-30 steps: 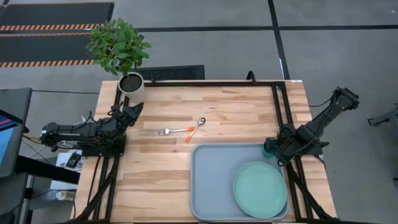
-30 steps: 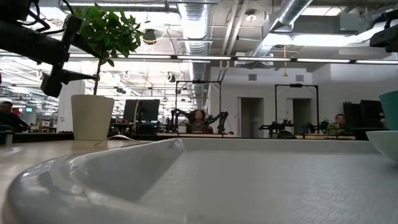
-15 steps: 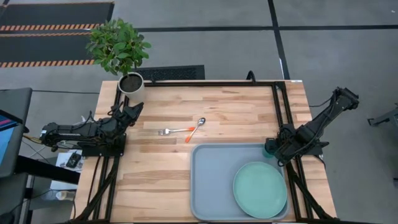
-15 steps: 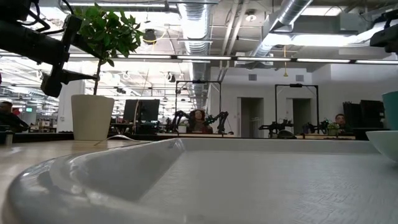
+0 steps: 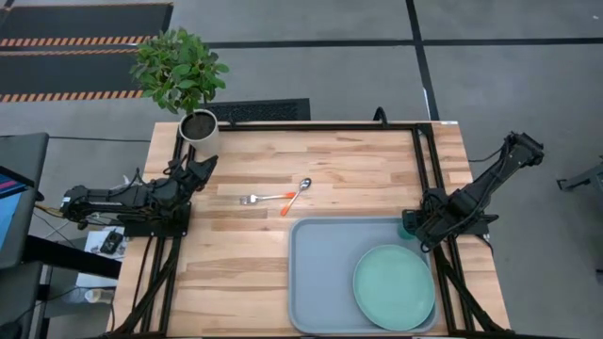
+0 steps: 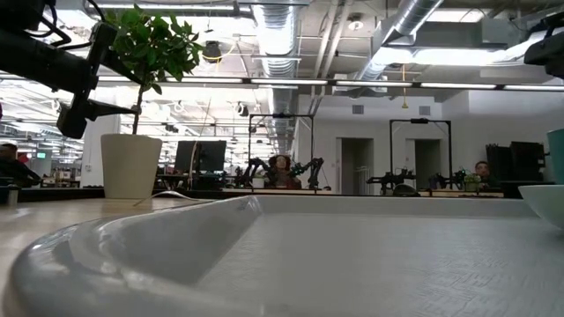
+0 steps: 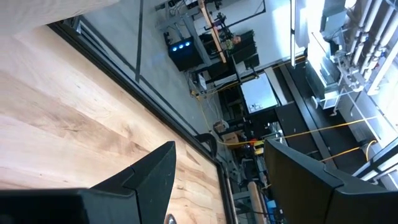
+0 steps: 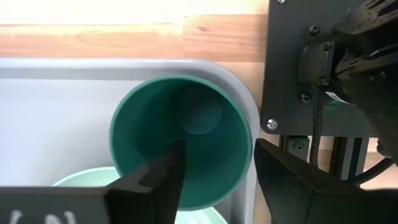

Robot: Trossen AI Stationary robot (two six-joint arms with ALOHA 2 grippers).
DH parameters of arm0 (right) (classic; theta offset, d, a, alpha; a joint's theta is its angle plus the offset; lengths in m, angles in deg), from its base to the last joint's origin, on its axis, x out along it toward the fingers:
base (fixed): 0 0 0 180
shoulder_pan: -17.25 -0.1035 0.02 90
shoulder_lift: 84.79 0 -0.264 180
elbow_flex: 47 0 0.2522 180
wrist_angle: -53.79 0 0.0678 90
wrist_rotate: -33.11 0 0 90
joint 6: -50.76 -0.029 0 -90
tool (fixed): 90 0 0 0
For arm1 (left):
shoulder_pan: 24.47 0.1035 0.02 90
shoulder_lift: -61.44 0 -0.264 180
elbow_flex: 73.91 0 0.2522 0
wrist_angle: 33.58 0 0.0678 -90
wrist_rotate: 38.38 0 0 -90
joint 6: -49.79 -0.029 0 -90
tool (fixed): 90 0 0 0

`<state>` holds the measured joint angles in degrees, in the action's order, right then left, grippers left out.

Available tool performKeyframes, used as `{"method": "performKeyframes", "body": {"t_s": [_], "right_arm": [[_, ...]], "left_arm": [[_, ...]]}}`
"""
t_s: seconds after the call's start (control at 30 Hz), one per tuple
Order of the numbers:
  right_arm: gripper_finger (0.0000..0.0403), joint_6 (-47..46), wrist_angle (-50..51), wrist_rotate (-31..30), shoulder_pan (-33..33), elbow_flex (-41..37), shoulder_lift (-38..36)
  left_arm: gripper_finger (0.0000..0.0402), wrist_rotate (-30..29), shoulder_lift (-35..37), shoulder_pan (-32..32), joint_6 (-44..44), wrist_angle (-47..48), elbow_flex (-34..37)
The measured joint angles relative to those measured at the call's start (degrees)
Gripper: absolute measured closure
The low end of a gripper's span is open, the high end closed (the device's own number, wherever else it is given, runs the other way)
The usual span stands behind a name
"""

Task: Pick and place plate/cup/fork/spoon on tray
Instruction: Put the green cup on the top right of the light blue plate on the blue tray, then put the orange fork on the left of the light blue plate on the blue serving tray

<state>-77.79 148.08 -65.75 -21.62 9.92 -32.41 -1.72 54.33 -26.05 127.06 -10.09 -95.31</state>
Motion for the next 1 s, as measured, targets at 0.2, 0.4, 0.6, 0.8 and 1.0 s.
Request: {"method": "performKeyframes", "body": {"t_s": [0.2, 0.4, 0.6, 0.8, 1.0], "right_arm": [[0.0168, -0.1, 2.9, 0.0, 0.0, 2.8, 0.0], [0.0168, -0.4, 9.4, -1.2, 0.0, 11.1, 0.0], [0.0168, 2.0, 8.6, -14.1, 3.2, 20.5, -0.3], [0.0168, 22.2, 0.0, -21.9, 14.7, 25.9, 1.5], [0.0168, 51.9, -19.8, -15.4, 29.8, 26.9, 5.0]], "left_arm": [[0.017, 0.0, 0.0, 0.0, 0.0, 0.0, 0.0], [0.017, 0.0, 0.0, 0.0, 0.1, 0.0, 0.0], [0.017, 0.0, 0.0, 0.0, 0.0, -0.1, 0.0], [0.017, 0.0, 0.0, 0.0, 0.2, -0.1, 0.0], [0.017, 0.0, 0.0, 0.0, 1.1, -0.2, 0.0]]}}
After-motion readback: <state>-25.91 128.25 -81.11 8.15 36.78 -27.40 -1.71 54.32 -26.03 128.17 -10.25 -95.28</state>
